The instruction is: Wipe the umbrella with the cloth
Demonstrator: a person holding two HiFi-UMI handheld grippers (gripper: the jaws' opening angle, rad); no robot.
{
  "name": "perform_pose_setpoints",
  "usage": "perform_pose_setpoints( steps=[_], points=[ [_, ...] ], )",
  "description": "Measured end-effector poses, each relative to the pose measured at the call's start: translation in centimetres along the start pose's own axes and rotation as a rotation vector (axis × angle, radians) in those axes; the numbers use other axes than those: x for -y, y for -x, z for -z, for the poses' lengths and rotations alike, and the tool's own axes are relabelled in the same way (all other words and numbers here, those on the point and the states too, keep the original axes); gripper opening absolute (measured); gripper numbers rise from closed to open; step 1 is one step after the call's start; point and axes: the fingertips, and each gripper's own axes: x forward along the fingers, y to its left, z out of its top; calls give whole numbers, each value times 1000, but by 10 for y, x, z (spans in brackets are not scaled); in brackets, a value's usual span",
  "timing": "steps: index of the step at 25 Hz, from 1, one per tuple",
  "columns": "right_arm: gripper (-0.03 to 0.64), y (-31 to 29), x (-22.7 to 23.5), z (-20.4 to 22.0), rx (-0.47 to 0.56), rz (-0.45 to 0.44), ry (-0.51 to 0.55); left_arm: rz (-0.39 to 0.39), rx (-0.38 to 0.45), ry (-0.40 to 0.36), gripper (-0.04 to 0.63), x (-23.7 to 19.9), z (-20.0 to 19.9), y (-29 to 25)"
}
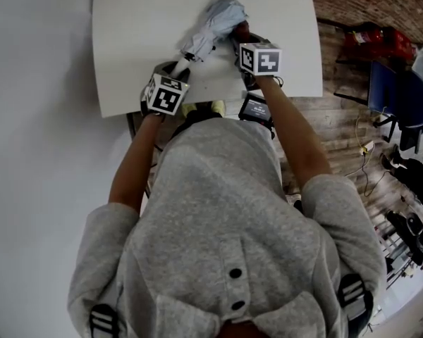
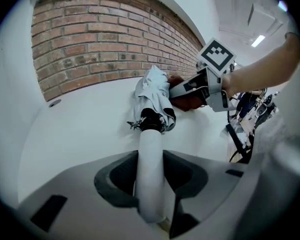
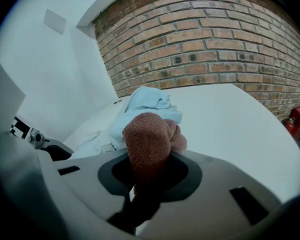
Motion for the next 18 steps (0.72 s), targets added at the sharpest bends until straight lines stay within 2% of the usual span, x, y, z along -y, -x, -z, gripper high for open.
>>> perform_pose_setpoints(
  steps=[6,14,18],
  points=[
    [98,4,-29,10,-2,-65,44,-8,-2,5,156,5,-2,3],
    [98,2,-61,19,-15,-144,50,-12,-6,12,155,7,-2,2],
    [98,5,-67,19,-12,-153,40,-13,-7,10,156,7,-3,3]
  ],
)
